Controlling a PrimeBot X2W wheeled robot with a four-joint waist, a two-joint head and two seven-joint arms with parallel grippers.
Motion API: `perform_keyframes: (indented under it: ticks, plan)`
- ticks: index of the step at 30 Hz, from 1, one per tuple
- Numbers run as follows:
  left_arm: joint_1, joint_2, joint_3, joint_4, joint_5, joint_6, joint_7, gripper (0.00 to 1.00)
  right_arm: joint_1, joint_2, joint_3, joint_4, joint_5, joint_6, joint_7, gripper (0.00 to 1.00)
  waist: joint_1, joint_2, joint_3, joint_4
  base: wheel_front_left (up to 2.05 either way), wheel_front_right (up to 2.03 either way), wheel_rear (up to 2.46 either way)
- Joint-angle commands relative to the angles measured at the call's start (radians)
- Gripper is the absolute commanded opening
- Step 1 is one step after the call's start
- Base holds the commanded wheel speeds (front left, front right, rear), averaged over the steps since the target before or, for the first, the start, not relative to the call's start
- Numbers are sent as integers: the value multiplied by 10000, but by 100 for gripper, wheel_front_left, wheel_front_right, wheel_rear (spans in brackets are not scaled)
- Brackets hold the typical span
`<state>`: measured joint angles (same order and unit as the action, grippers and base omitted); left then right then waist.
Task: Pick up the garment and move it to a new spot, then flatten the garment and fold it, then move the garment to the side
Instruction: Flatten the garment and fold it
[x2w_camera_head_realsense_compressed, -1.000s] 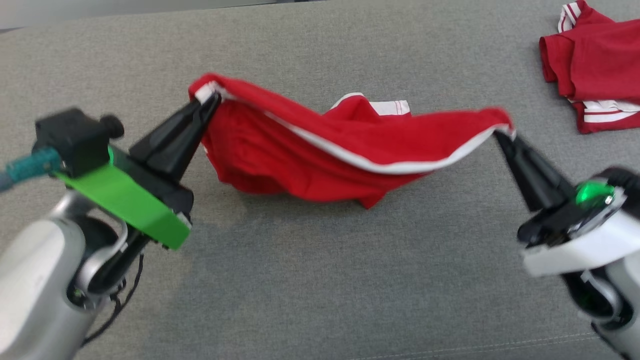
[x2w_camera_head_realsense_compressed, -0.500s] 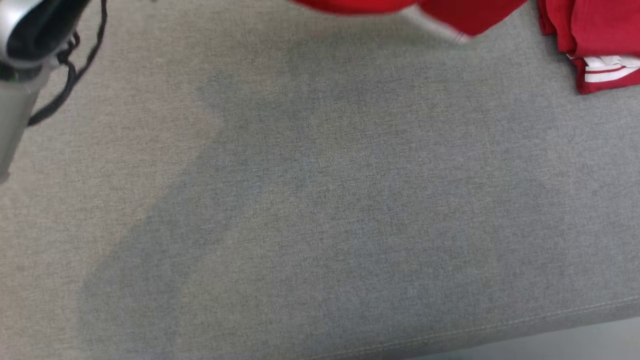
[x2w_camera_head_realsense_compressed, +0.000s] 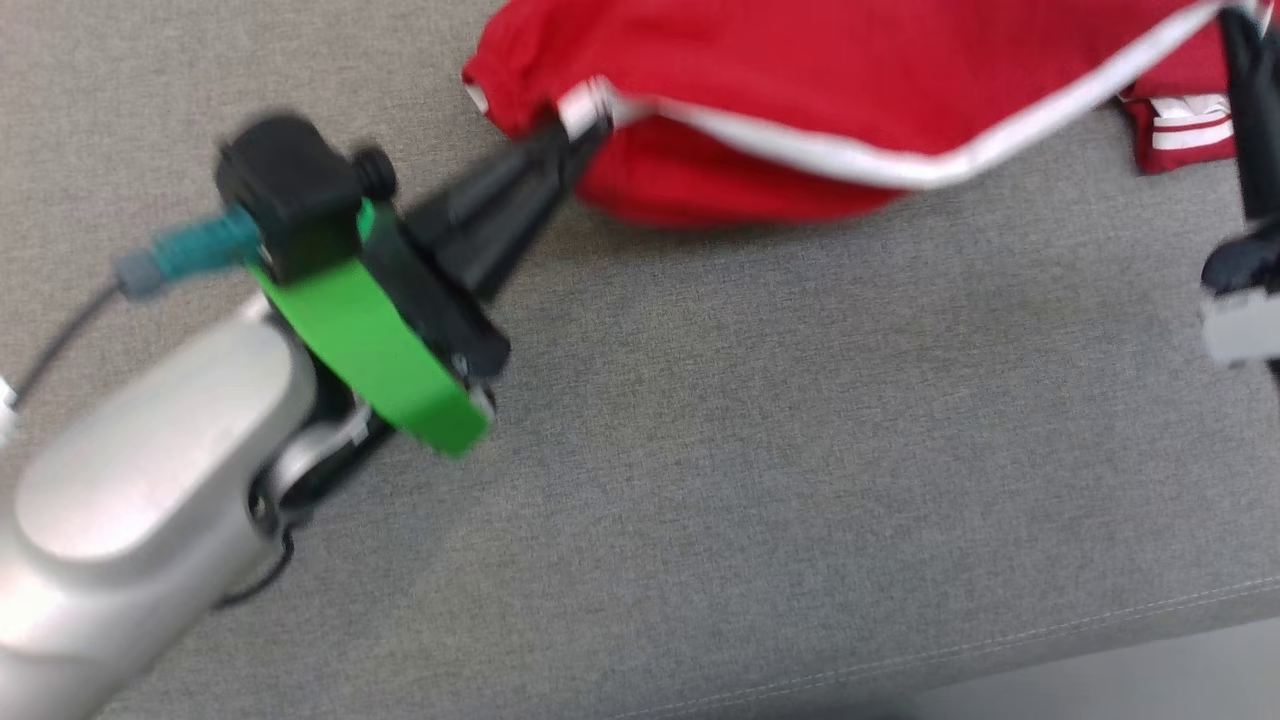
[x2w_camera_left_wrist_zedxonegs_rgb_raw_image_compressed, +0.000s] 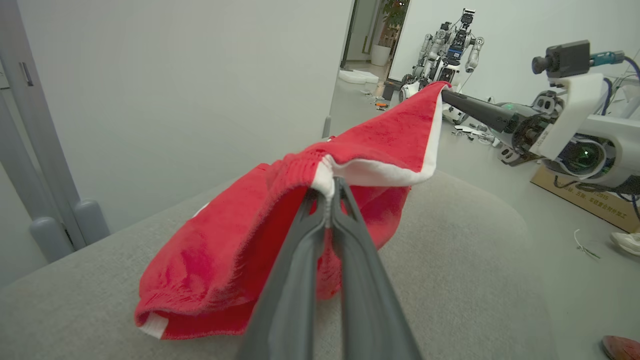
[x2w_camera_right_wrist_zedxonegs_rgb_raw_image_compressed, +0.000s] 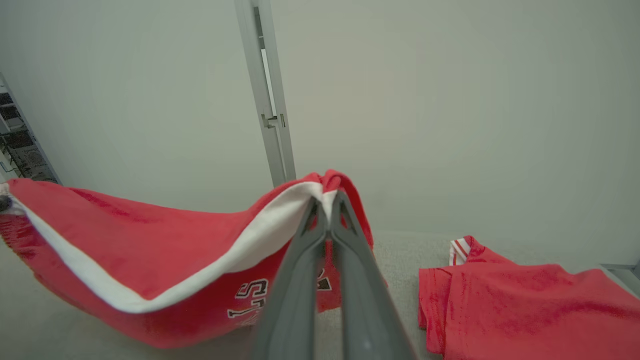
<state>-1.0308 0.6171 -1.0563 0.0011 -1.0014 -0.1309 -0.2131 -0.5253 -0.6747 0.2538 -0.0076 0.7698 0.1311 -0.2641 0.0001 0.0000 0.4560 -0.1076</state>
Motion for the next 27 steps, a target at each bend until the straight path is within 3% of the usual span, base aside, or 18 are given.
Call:
perform_keyframes:
  ticks: [1, 6, 11, 16, 21, 27]
  plan:
    - [620, 245, -355, -112, -40, 7, -107, 0, 775, -125, 81, -99, 270, -8, 45, 0, -1, 0, -253, 62, 0, 0, 0]
    - [2589, 879, -1566, -203, 170, 104, -201, 0, 3213, -423, 210, -453, 1391, -6, 504, 0, -1, 0, -773, -70, 0, 0, 0]
    - [4262, 1243, -1987, -847, 70, 638, 44, 0, 5085, -873, 254, -1193, 2529, -6, 1180, 0, -1, 0, -1234, -73, 0, 0, 0]
    - [5144, 1633, -2146, -1943, 71, 959, 981, 0, 6606, -1514, -108, -2131, 3207, -6, 1983, 0, -1, 0, -1437, 122, 0, 0, 0]
    - [5345, 1764, -1910, -2808, -542, 1059, 1136, 0, 7156, -1710, -984, -2749, 3406, -5, 2503, 0, -1, 0, -1459, 351, 0, 0, 0]
    - [5234, 1505, -778, -2705, -2573, 544, 440, 0, 5970, -1805, -1203, -2799, 3491, -5, 3514, 0, -1, 0, -1272, 648, 0, 0, 0]
